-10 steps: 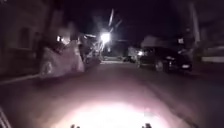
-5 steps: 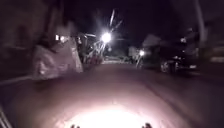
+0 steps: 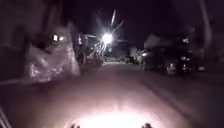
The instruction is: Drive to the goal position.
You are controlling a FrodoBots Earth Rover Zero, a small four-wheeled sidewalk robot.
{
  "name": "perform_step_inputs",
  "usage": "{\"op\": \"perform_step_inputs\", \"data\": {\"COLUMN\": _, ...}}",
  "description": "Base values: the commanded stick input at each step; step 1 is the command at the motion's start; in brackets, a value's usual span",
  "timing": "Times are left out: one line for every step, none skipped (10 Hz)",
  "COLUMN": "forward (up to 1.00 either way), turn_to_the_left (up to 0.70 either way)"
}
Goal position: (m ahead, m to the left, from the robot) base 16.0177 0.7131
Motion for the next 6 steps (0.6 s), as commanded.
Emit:
{"op": "perform_step_inputs", "data": {"forward": 0.85, "turn_to_the_left": 0.0}}
{"op": "perform_step_inputs", "data": {"forward": 0.85, "turn_to_the_left": 0.0}}
{"op": "perform_step_inputs", "data": {"forward": 0.85, "turn_to_the_left": 0.0}}
{"op": "perform_step_inputs", "data": {"forward": 0.85, "turn_to_the_left": 0.0}}
{"op": "perform_step_inputs", "data": {"forward": 0.85, "turn_to_the_left": 0.0}}
{"op": "perform_step_inputs", "data": {"forward": 0.85, "turn_to_the_left": 0.0}}
